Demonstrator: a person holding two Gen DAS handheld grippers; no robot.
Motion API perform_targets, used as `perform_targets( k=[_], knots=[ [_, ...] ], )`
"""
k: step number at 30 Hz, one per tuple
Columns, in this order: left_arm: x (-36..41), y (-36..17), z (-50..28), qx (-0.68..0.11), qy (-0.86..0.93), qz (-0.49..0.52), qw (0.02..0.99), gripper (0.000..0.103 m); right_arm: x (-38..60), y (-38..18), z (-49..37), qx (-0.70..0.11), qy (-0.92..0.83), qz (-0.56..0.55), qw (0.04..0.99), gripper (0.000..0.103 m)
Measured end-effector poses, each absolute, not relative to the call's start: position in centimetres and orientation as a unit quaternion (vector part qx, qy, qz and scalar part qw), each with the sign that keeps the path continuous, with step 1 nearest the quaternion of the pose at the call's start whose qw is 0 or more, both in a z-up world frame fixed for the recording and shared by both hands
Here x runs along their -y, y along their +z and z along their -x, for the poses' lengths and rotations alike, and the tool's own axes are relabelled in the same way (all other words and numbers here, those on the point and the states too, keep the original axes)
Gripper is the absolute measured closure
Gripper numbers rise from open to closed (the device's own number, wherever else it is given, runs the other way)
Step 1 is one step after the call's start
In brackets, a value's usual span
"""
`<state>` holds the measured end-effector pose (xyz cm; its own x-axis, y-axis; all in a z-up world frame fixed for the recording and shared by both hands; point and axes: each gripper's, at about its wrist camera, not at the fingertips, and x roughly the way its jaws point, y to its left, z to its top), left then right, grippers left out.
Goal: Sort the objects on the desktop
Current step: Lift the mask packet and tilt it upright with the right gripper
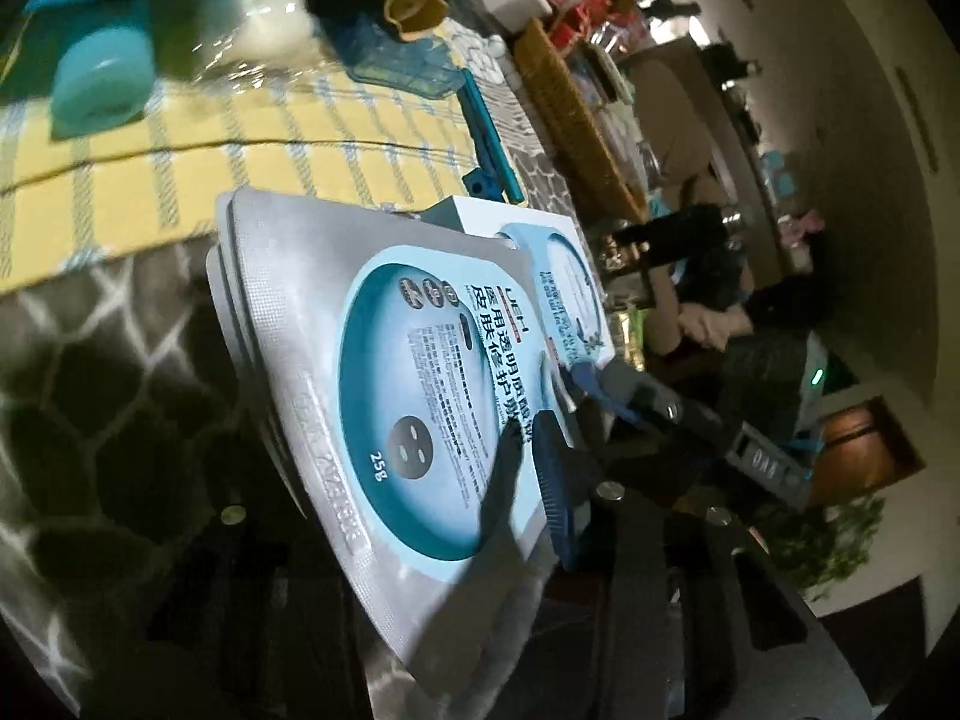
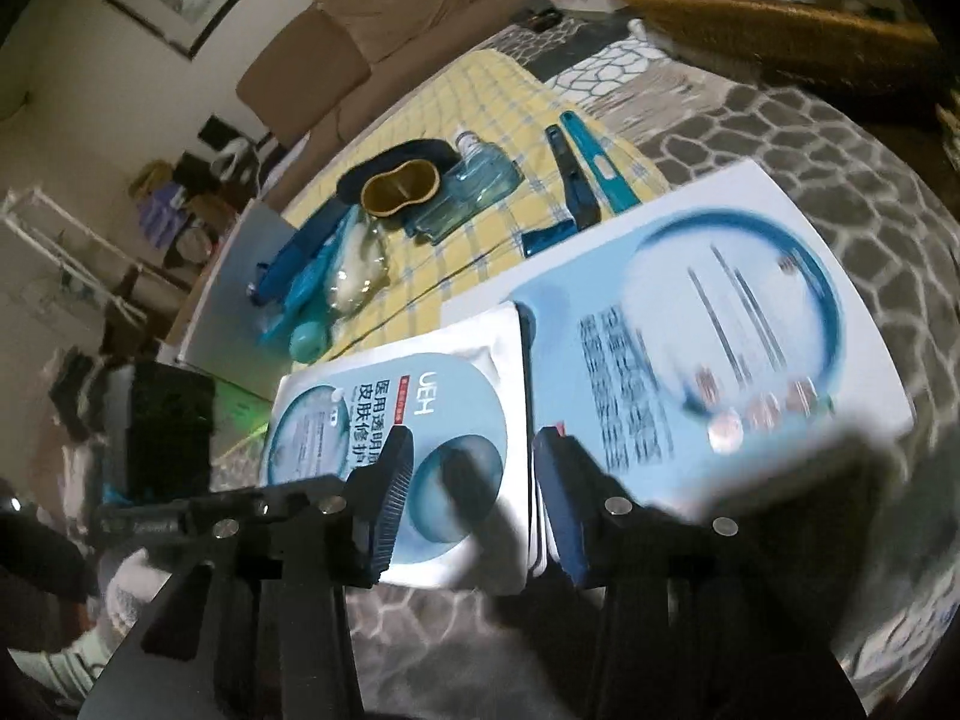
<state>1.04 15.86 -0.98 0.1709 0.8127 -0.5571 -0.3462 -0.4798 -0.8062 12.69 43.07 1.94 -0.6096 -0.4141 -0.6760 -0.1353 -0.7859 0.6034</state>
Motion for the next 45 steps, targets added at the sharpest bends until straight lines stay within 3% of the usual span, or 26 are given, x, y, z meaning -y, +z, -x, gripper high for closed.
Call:
perform_targets(
  k=[4, 10, 15, 17, 20, 27, 32, 41, 45],
  knots=[
    [-16.4, -0.5, -1.6, 0.197, 0.594, 0.604, 0.493, 0.069, -44.8, 0.8, -16.2, 0.397, -0.817, -0.412, 0.071, 0.05],
    [-17.8, -0.3, -2.8, 0.196, 0.56, 0.612, 0.523, 0.069, -46.1, -2.0, -17.5, 0.489, -0.771, -0.397, 0.09, 0.05],
    [-18.2, -0.6, -3.5, 0.179, 0.557, 0.618, 0.525, 0.069, -45.6, -3.0, -16.0, 0.519, -0.751, -0.391, 0.118, 0.052],
    [-18.3, -0.5, -3.9, 0.16, 0.561, 0.617, 0.528, 0.069, -44.7, -2.8, -15.5, 0.509, -0.751, -0.4, 0.129, 0.052],
    [-18.4, -0.2, -4.6, 0.132, 0.568, 0.615, 0.531, 0.069, -43.6, -2.3, -15.4, 0.497, -0.752, -0.407, 0.149, 0.063],
    [-17.7, 1.1, -5.5, 0.076, 0.604, 0.588, 0.533, 0.067, -42.3, -1.4, -15.2, 0.459, -0.772, -0.415, 0.146, 0.078],
    [-17.4, 3.6, -6.7, 0.017, 0.633, 0.55, 0.544, 0.067, -41.3, -0.2, -15.2, 0.421, -0.792, -0.422, 0.133, 0.078],
    [-17.8, 5.1, -8.9, -0.013, 0.623, 0.529, 0.577, 0.067, -40.0, 1.5, -15.4, 0.435, -0.793, -0.396, 0.158, 0.08],
    [-18.3, 5.6, -9.7, -0.01, 0.615, 0.525, 0.588, 0.067, -38.3, 2.9, -14.3, 0.389, -0.809, -0.411, 0.159, 0.084]
  ],
)
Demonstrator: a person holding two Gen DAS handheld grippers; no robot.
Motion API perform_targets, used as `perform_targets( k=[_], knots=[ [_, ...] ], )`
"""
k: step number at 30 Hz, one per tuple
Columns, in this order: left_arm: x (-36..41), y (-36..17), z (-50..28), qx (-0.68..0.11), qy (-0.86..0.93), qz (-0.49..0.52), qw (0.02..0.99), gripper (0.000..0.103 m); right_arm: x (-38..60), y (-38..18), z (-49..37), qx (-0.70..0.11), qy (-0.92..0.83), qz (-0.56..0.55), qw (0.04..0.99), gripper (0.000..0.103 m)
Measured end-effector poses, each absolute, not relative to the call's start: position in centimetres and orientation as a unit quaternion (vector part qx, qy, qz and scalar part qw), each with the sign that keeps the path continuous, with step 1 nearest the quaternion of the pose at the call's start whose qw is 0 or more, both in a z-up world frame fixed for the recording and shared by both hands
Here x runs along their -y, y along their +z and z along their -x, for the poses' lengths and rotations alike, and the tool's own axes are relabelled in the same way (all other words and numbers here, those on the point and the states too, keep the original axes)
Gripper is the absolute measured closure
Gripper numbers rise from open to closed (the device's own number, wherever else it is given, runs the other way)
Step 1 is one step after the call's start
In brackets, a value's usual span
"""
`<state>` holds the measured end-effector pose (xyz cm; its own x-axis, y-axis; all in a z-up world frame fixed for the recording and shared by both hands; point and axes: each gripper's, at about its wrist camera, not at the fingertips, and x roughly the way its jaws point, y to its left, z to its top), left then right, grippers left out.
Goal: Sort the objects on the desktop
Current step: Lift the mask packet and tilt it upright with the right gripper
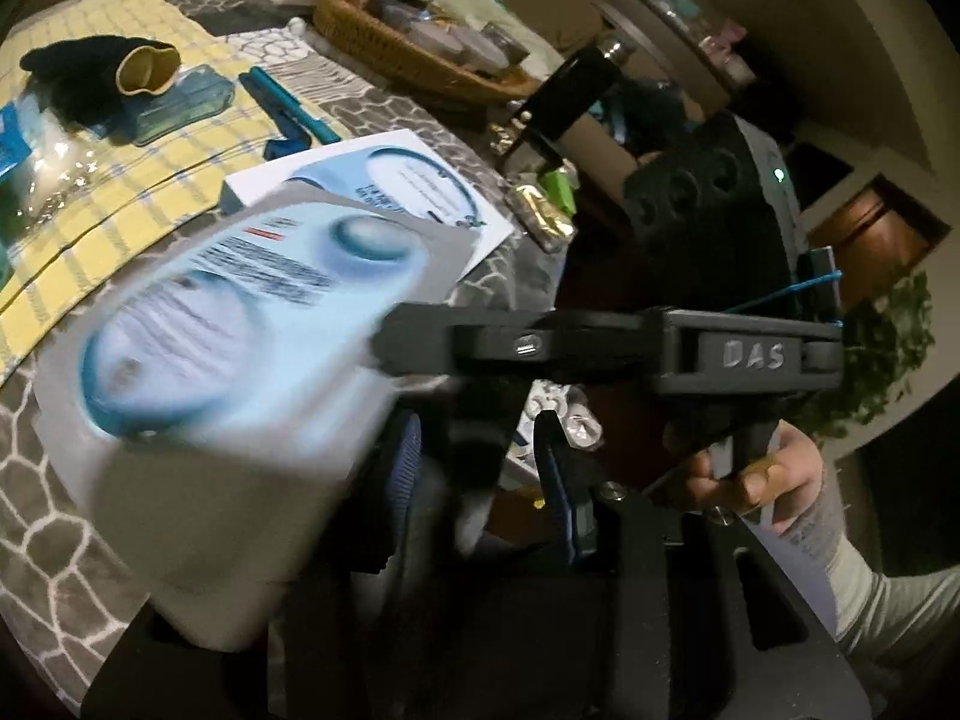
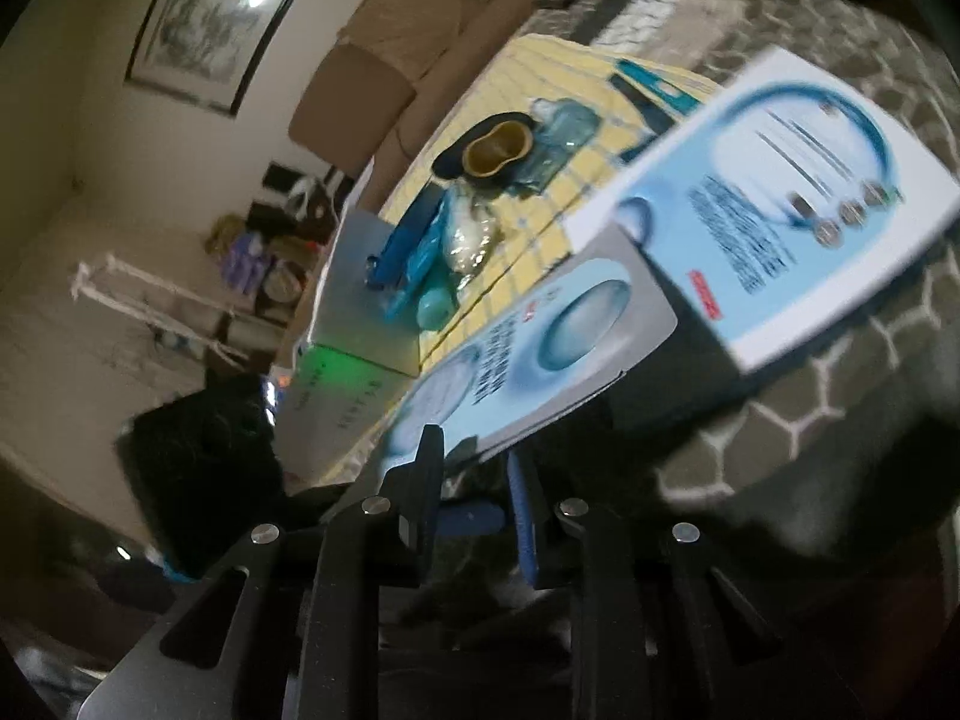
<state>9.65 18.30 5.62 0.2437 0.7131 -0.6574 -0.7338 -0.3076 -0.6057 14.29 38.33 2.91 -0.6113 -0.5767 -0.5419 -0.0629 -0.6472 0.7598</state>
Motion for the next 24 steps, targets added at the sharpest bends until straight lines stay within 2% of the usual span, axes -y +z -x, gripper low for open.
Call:
perform_targets(
  k=[4, 8, 9, 11, 14, 17, 24],
  knots=[
    [-17.2, 4.5, -8.6, 0.031, 0.594, 0.546, 0.59, 0.067, -39.0, 1.9, -13.6, 0.397, -0.798, -0.433, 0.135, 0.084],
    [-13.7, 3.4, -6.4, 0.079, 0.591, 0.562, 0.574, 0.049, -40.7, 0.5, -14.6, 0.407, -0.79, -0.448, 0.096, 0.084],
    [-12.1, 3.2, -5.5, 0.081, 0.609, 0.561, 0.555, 0.048, -41.1, 0.7, -14.9, 0.403, -0.795, -0.445, 0.087, 0.084],
    [-10.1, 2.7, -4.0, 0.096, 0.633, 0.563, 0.523, 0.037, -42.1, 1.5, -15.1, 0.394, -0.808, -0.431, 0.075, 0.084],
    [-7.8, 1.6, -1.7, 0.135, 0.652, 0.569, 0.483, 0.036, -42.8, 3.0, -13.9, 0.367, -0.827, -0.421, 0.06, 0.08],
    [-7.8, 1.4, -0.9, 0.145, 0.661, 0.562, 0.477, 0.036, -43.0, 3.4, -11.6, 0.348, -0.831, -0.43, 0.062, 0.066],
    [-9.8, 0.5, -0.9, 0.133, 0.668, 0.553, 0.479, 0.036, -42.9, 0.5, -6.9, 0.367, -0.796, -0.467, 0.116, 0.066]
  ],
)
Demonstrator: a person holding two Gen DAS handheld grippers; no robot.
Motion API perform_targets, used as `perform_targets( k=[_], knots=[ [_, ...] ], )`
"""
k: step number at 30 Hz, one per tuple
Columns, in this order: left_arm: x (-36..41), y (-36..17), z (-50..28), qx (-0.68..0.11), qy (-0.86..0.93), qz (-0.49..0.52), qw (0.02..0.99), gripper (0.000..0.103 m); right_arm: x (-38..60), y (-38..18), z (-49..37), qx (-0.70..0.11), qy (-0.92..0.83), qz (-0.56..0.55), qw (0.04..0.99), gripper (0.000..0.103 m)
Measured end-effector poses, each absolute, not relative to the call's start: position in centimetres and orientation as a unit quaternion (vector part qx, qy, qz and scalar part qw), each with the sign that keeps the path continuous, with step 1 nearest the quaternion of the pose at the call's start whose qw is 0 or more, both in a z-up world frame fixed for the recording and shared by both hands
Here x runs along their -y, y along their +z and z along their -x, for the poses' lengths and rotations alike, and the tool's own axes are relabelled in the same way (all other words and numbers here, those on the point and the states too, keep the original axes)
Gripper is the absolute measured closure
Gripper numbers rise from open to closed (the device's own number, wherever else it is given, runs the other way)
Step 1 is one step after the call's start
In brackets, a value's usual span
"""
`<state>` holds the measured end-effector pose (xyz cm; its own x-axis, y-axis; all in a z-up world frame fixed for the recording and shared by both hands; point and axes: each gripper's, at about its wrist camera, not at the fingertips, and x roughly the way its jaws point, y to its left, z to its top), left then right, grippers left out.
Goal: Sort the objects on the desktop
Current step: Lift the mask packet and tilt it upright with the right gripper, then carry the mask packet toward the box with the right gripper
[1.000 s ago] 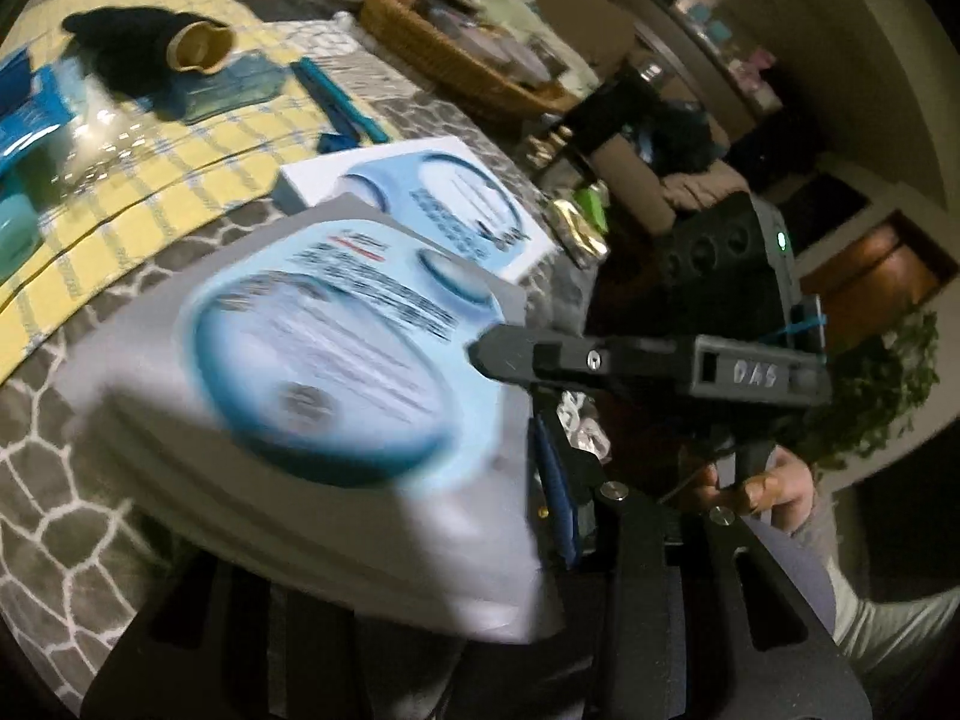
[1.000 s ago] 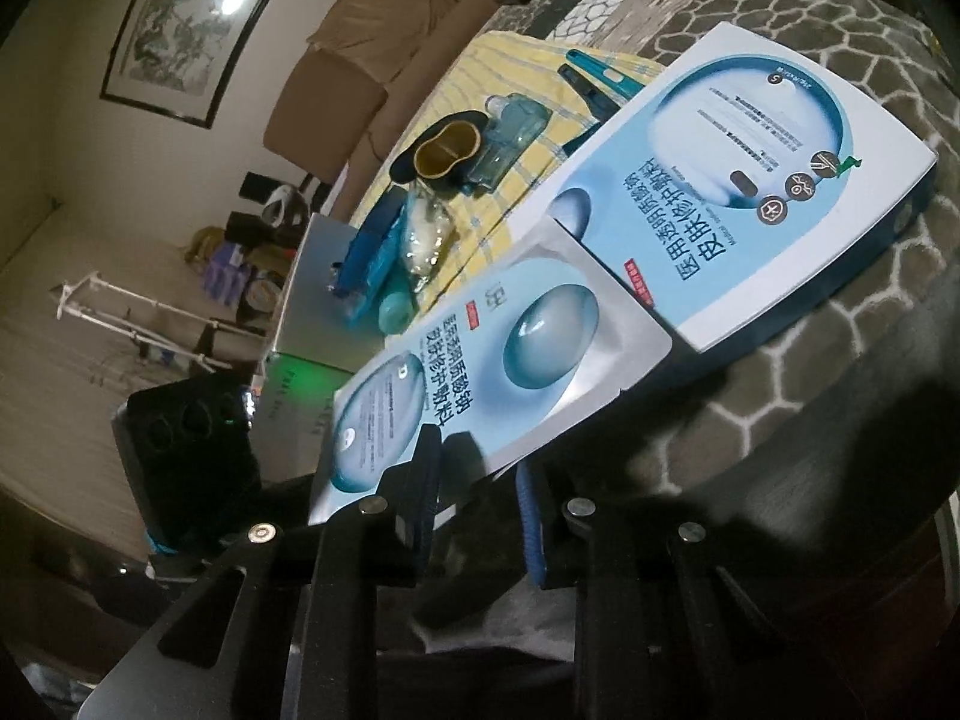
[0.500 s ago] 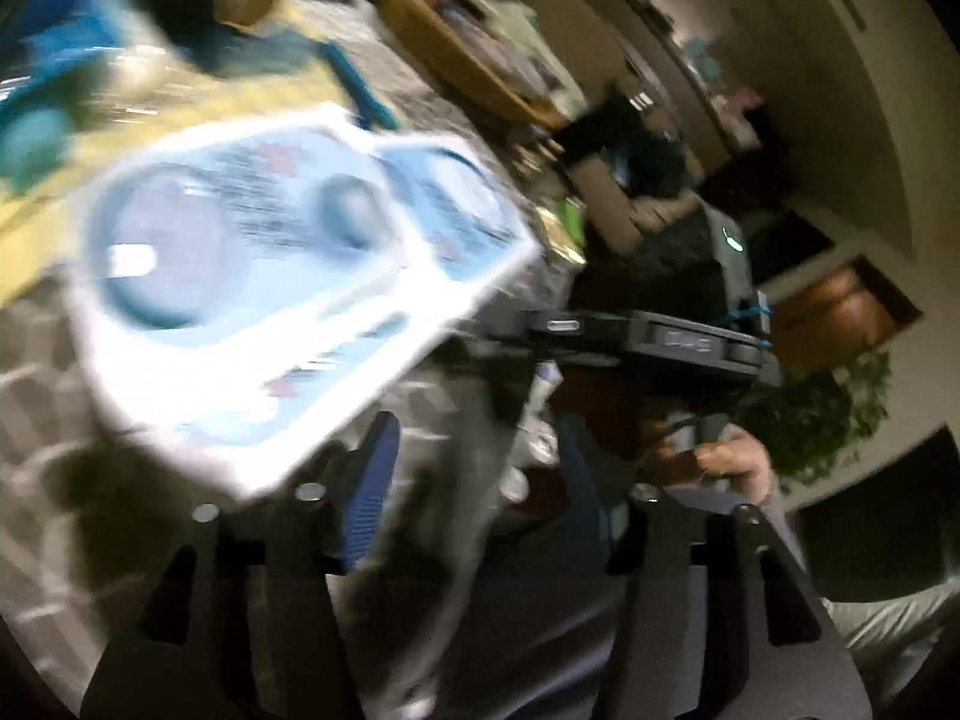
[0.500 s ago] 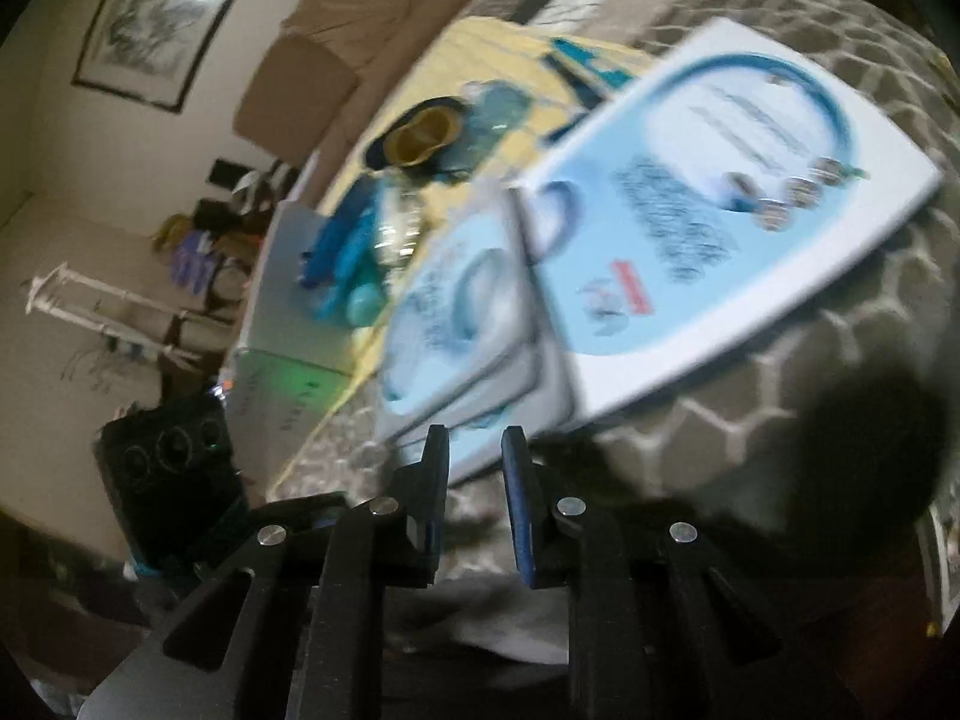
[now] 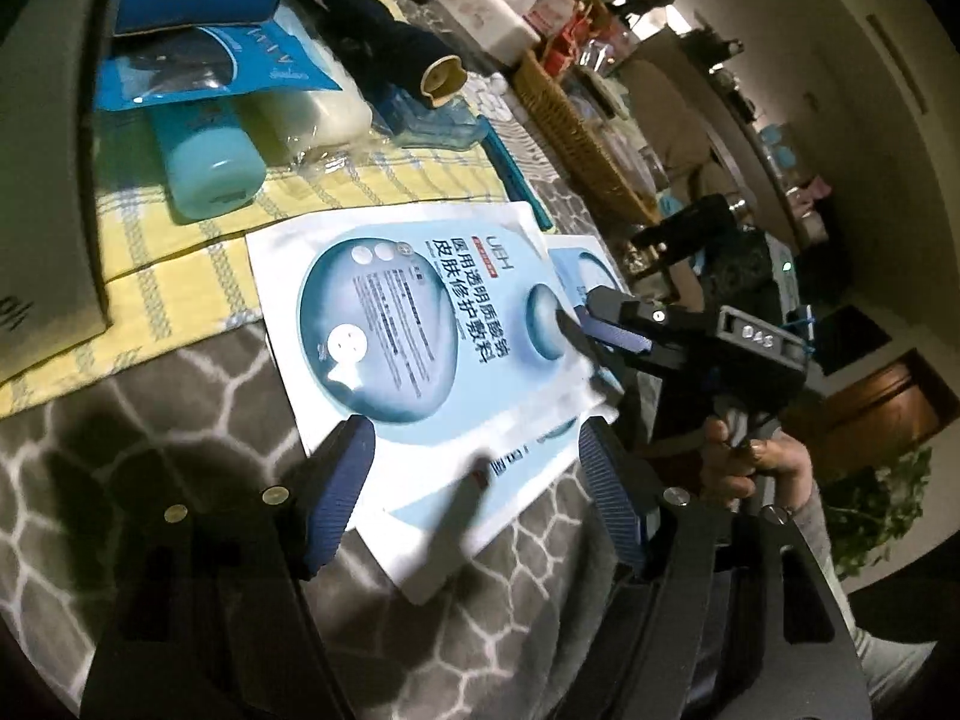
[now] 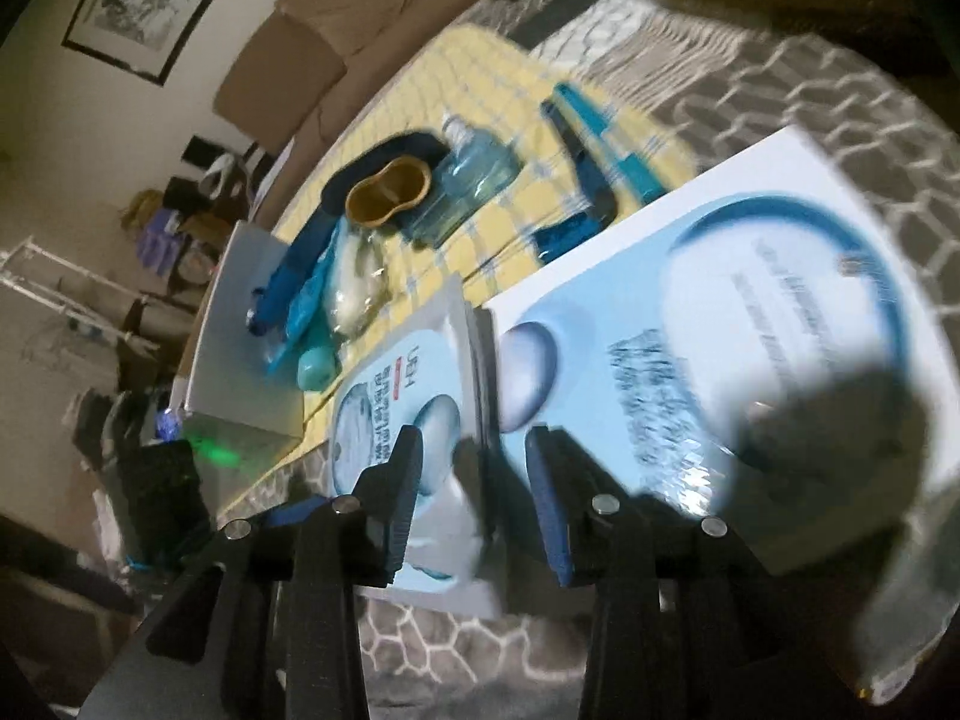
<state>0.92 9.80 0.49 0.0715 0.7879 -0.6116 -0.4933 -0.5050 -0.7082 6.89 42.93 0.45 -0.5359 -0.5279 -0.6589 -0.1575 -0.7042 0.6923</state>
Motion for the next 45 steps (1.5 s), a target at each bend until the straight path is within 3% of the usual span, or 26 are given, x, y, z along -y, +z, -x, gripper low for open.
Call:
perform_targets(
  k=[5, 12, 15, 20, 23, 25, 27, 30, 38, 45],
  knots=[
    [-10.2, 0.4, -0.4, 0.135, 0.662, 0.554, 0.487, 0.036, -42.3, 0.7, -6.3, 0.372, -0.787, -0.47, 0.147, 0.051],
    [-9.5, 0.1, -0.1, 0.157, 0.655, 0.554, 0.489, 0.035, -42.6, 2.3, -6.9, 0.425, -0.765, -0.426, 0.23, 0.051],
    [-9.4, 0.0, -0.1, 0.161, 0.653, 0.554, 0.491, 0.035, -41.0, 2.8, -6.7, 0.401, -0.759, -0.436, 0.271, 0.05],
    [-9.4, -0.2, -0.1, 0.168, 0.652, 0.555, 0.489, 0.035, -39.2, 0.4, -4.9, 0.36, -0.759, -0.498, 0.213, 0.05],
    [-9.4, -0.2, -0.1, 0.169, 0.651, 0.555, 0.49, 0.034, -39.0, 0.4, -4.6, 0.363, -0.758, -0.501, 0.208, 0.058],
    [-9.4, 0.0, 0.0, 0.171, 0.651, 0.553, 0.491, 0.034, -38.8, 1.7, -5.0, 0.36, -0.767, -0.486, 0.216, 0.067],
    [-9.1, 0.2, 0.0, 0.177, 0.65, 0.551, 0.491, 0.034, -38.3, 2.9, -5.5, 0.347, -0.775, -0.481, 0.218, 0.082],
    [-8.0, 0.3, -0.1, 0.185, 0.653, 0.553, 0.484, 0.023, -37.5, 4.3, -6.3, 0.314, -0.789, -0.482, 0.215, 0.09],
    [-5.3, -0.4, -0.2, 0.204, 0.66, 0.553, 0.465, 0.018, -34.0, 7.0, -8.0, 0.222, -0.828, -0.463, 0.226, 0.092],
    [-6.0, -0.2, 0.1, 0.21, 0.659, 0.553, 0.464, 0.011, -31.6, 7.7, -10.2, 0.095, -0.863, -0.439, 0.232, 0.091]
  ],
)
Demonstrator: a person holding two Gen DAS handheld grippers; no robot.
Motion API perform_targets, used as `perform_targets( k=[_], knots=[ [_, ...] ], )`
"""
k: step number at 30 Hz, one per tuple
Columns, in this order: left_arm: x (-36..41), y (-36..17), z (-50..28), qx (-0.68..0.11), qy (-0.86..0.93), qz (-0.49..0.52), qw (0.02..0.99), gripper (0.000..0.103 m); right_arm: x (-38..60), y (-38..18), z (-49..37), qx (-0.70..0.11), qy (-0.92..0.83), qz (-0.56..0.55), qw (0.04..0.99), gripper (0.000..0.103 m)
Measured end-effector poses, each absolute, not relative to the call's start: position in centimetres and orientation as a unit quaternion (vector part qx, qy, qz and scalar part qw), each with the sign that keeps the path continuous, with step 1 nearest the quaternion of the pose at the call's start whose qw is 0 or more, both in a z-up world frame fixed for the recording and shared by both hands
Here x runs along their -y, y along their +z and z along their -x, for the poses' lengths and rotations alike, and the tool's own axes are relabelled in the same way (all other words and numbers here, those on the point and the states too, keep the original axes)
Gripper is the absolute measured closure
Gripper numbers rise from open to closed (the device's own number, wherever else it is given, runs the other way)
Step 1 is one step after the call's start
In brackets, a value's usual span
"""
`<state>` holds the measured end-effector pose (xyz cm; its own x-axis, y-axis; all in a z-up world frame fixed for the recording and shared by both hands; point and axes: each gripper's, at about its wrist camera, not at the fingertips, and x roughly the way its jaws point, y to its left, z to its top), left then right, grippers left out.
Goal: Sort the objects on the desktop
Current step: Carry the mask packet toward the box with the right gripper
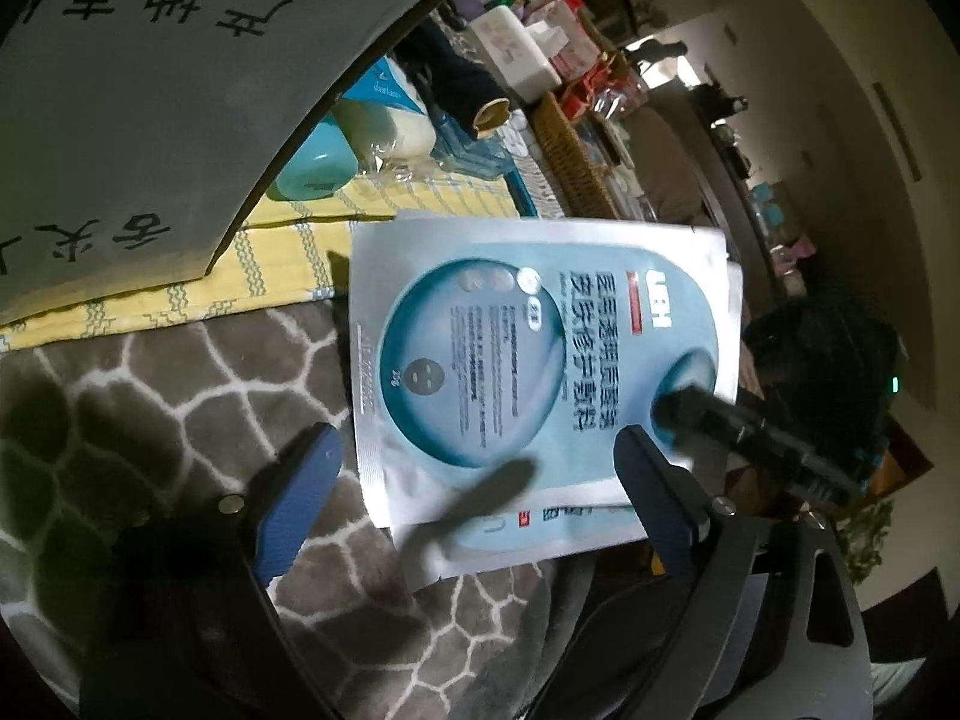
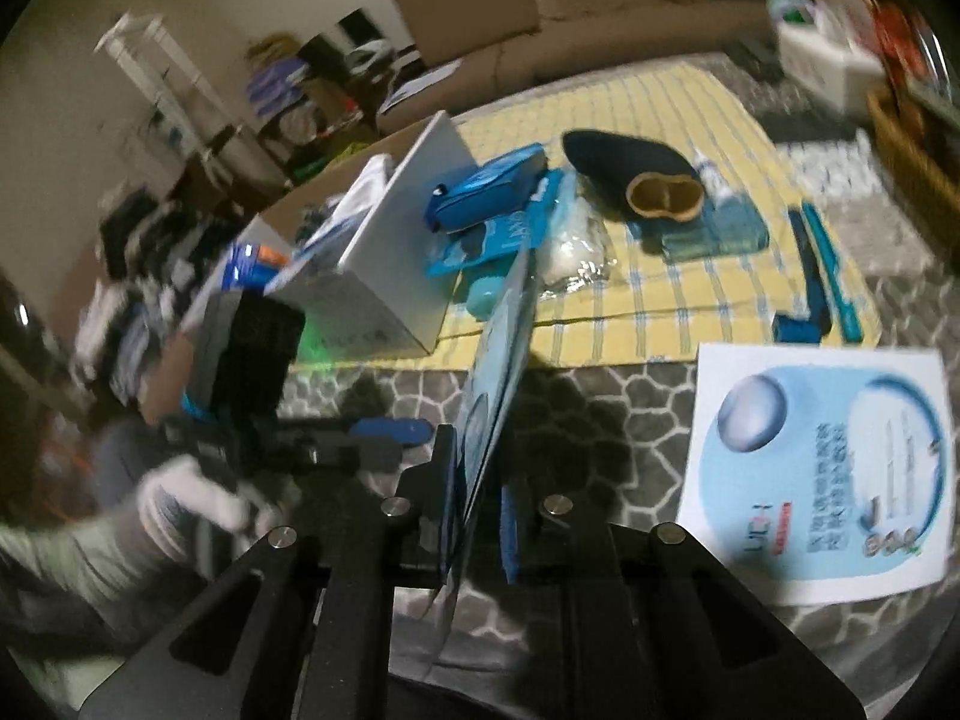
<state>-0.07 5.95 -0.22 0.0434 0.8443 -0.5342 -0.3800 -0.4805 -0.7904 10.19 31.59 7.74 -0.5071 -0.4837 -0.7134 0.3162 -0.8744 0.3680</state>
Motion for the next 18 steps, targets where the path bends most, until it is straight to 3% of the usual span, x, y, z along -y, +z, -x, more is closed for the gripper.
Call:
perform_targets(
  k=[6, 13, 18],
  knots=[
    [-6.6, -0.1, 0.5, 0.219, 0.654, 0.558, 0.461, 0.006, -32.3, 6.6, -12.5, 0.058, -0.88, -0.402, 0.247, 0.091],
    [-7.9, -0.2, 1.1, 0.204, 0.663, 0.56, 0.453, 0.005, -35.2, 4.3, -13.5, 0.117, -0.875, -0.388, 0.264, 0.089],
    [-10.4, 0.0, 0.3, 0.156, 0.662, 0.569, 0.462, 0.003, -38.2, 2.2, -13.8, 0.229, -0.852, -0.379, 0.277, 0.089]
  ],
)
